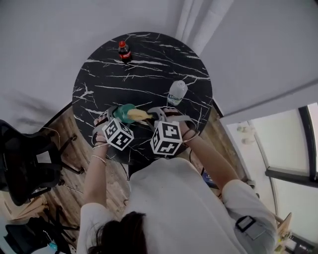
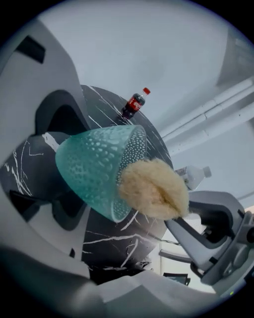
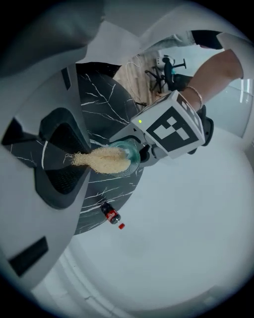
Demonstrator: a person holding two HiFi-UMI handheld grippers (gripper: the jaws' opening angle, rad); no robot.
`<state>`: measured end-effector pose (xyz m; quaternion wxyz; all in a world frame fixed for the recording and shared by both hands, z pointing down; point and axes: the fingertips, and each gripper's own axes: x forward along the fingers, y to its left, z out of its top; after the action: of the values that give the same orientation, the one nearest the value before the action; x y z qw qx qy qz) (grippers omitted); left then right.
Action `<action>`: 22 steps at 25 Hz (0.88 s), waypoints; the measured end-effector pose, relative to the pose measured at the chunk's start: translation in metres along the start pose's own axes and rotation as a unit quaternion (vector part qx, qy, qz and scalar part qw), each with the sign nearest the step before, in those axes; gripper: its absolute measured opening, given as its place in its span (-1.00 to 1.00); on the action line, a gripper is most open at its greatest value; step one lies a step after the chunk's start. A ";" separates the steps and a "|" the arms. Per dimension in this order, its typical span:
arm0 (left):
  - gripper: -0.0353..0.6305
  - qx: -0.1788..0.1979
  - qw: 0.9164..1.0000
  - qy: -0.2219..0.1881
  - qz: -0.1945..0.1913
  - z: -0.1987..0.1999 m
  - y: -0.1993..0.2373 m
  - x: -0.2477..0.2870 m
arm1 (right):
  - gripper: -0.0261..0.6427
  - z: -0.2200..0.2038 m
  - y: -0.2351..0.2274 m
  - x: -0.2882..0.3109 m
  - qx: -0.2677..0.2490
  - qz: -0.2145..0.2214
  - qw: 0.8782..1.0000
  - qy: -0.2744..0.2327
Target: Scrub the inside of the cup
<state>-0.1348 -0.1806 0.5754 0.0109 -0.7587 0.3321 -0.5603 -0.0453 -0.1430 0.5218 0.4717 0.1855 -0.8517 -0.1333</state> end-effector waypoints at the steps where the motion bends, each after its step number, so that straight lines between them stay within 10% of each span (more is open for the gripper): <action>1: 0.13 0.019 1.000 0.003 -0.003 0.003 -0.006 -0.001 | -0.68 -0.001 0.003 0.002 -0.010 0.009 1.000 0.009; 5: 0.13 0.087 0.996 0.006 -0.012 0.018 -0.027 -0.003 | -0.68 0.001 0.005 0.003 -0.007 0.034 0.999 0.016; 22: 0.12 0.161 0.986 -0.001 0.053 0.034 -0.014 -0.025 | -0.68 0.010 -0.016 0.012 0.097 0.025 0.995 -0.015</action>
<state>-0.1026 -0.1686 0.5468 0.1624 -0.7289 0.2771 -0.6046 -0.0570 -0.1621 0.5190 0.4416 0.2074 -0.8720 -0.0407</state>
